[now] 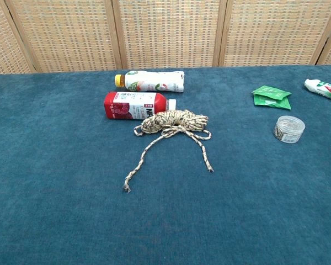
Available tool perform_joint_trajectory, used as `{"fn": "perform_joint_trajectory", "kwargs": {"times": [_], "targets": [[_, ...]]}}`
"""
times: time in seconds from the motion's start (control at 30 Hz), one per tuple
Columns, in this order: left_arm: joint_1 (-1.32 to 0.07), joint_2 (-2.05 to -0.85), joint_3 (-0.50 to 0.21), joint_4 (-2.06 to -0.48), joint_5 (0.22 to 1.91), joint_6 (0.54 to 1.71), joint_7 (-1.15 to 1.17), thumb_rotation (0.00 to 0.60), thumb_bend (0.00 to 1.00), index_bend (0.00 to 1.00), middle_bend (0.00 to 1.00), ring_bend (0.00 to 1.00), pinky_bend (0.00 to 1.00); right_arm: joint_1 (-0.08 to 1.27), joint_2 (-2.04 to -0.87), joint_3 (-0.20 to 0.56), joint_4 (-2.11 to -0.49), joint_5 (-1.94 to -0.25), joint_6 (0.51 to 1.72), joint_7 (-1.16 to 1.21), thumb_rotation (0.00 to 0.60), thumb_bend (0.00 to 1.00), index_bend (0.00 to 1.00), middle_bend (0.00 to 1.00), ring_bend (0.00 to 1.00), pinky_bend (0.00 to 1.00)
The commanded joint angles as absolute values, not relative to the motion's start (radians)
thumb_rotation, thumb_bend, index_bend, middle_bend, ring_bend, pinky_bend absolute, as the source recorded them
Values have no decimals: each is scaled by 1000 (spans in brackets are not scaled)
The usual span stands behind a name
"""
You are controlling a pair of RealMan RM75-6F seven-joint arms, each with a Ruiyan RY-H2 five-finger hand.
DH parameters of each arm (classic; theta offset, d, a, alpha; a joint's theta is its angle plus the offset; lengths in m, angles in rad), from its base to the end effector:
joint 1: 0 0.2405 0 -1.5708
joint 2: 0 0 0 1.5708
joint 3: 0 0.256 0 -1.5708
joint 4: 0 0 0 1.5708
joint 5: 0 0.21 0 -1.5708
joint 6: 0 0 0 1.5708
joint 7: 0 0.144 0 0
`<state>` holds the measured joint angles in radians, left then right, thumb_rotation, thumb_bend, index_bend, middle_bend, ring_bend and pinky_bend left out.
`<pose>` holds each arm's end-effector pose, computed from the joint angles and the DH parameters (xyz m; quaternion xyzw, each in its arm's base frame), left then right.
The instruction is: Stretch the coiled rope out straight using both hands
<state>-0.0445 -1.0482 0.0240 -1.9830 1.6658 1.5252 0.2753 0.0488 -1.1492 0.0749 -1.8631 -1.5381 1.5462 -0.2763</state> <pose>-0.2274 0.1488 0.1486 -0.6320 -0.3725 -0.4137 0.5391 -0.2531 -0.1714 0.1445 0.5840 -0.3673 0.4119 0.5953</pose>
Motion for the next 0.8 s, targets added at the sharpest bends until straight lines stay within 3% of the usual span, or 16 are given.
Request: {"fn": "perform_joint_trajectory", "kwargs": {"times": [0.03, 0.27, 0.33, 0.53, 0.8], "targets": [[-44, -1047, 24, -1984, 1663, 1523, 275, 600, 0, 0, 0, 0, 0, 51, -1152, 74, -1860, -1536, 1541, -281, 600, 0, 44, 0, 0, 0], [-45, -1041, 21, -1989, 1657, 1524, 262, 600, 0, 0, 0, 0, 0, 72, -1162, 79, -1852, -1505, 1497, -303, 600, 0, 48, 0, 0, 0], [-47, -1039, 18, -1991, 1655, 1522, 259, 600, 0, 0, 0, 0, 0, 92, -1163, 86, -1849, -1488, 1462, -323, 600, 46, 58, 0, 0, 0], [-68, -1039, 5, -1998, 1616, 1485, 270, 600, 0, 0, 0, 0, 0, 244, -1143, 148, -1869, -1455, 1268, -371, 600, 433, 242, 0, 0, 0], [-90, -1049, -12, -2017, 1558, 1446, 304, 600, 0, 0, 0, 0, 0, 493, -1149, 227, -1828, -1381, 939, -256, 600, 746, 314, 0, 0, 0]]}}
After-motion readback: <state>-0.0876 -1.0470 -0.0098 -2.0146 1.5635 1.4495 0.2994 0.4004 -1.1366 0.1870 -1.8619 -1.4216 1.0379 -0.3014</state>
